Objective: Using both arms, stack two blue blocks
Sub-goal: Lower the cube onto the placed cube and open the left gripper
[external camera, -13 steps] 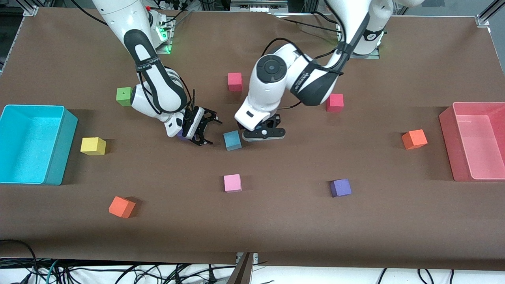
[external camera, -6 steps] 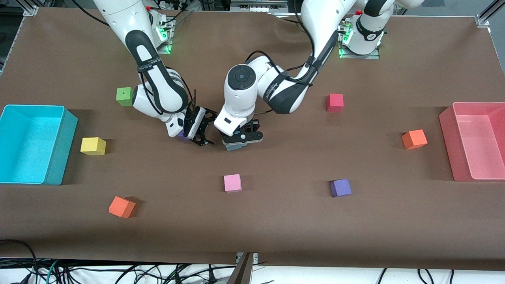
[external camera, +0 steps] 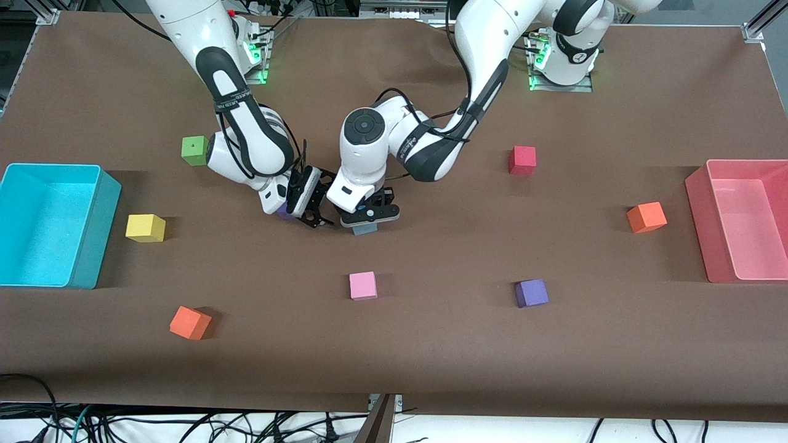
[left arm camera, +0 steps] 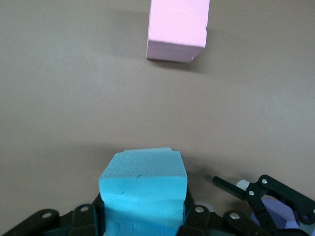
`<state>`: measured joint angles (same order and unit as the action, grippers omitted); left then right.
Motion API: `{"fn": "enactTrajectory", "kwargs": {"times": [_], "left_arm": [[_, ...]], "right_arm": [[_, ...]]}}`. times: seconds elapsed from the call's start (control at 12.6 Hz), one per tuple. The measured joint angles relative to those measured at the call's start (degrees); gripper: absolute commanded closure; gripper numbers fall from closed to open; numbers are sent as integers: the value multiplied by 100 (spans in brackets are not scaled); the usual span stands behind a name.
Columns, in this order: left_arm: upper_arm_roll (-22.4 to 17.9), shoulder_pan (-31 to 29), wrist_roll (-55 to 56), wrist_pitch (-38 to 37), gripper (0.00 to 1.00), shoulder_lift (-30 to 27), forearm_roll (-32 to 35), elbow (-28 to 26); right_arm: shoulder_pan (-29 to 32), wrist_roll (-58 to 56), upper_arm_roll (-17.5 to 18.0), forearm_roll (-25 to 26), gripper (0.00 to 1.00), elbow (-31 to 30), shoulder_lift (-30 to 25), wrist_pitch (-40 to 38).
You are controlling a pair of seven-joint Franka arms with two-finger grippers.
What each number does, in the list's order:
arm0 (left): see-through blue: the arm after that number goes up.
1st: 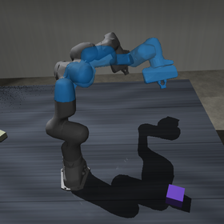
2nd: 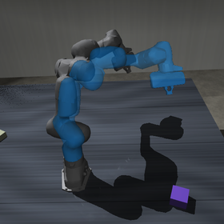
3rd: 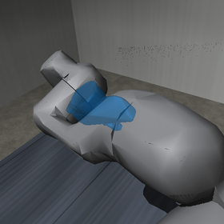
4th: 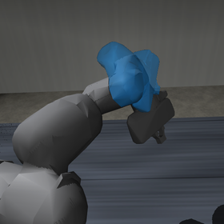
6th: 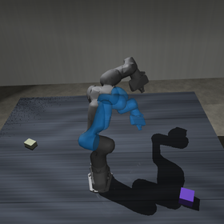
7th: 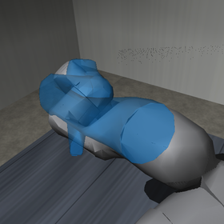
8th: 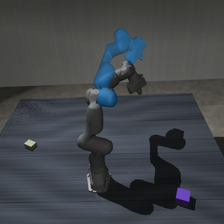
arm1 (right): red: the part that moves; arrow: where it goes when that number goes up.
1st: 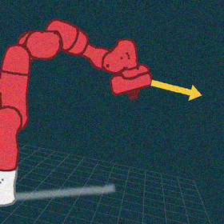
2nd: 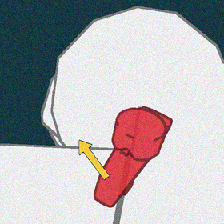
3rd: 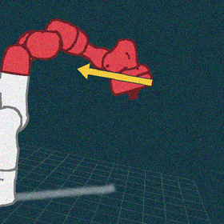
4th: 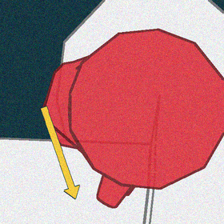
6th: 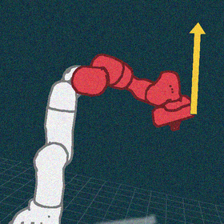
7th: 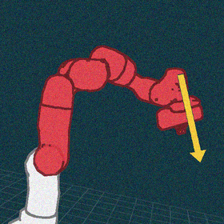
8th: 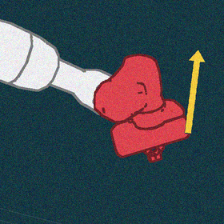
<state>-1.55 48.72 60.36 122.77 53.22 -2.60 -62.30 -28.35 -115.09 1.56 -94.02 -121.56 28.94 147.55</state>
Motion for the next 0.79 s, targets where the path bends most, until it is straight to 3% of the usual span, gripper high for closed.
{"fn": "enactTrajectory", "kwargs": {"times": [0.16,0.4,0.48,0.71,0.79], "left_arm": [[-2,25,12,0,100,26,0,5],[-11,25,16,0,79,46,-51,9],[-18,25,16,0,68,53,-196,9],[-39,25,16,0,1,75,-340,9],[-40,25,16,0,0,79,-341,10]], "right_arm": [[0,0,0,-1,0,0,0,2],[0,0,2,-2,0,0,0,2],[0,0,3,-2,0,0,0,2],[0,0,3,-3,0,1,0,2],[0,0,3,-3,0,2,0,3]]}}
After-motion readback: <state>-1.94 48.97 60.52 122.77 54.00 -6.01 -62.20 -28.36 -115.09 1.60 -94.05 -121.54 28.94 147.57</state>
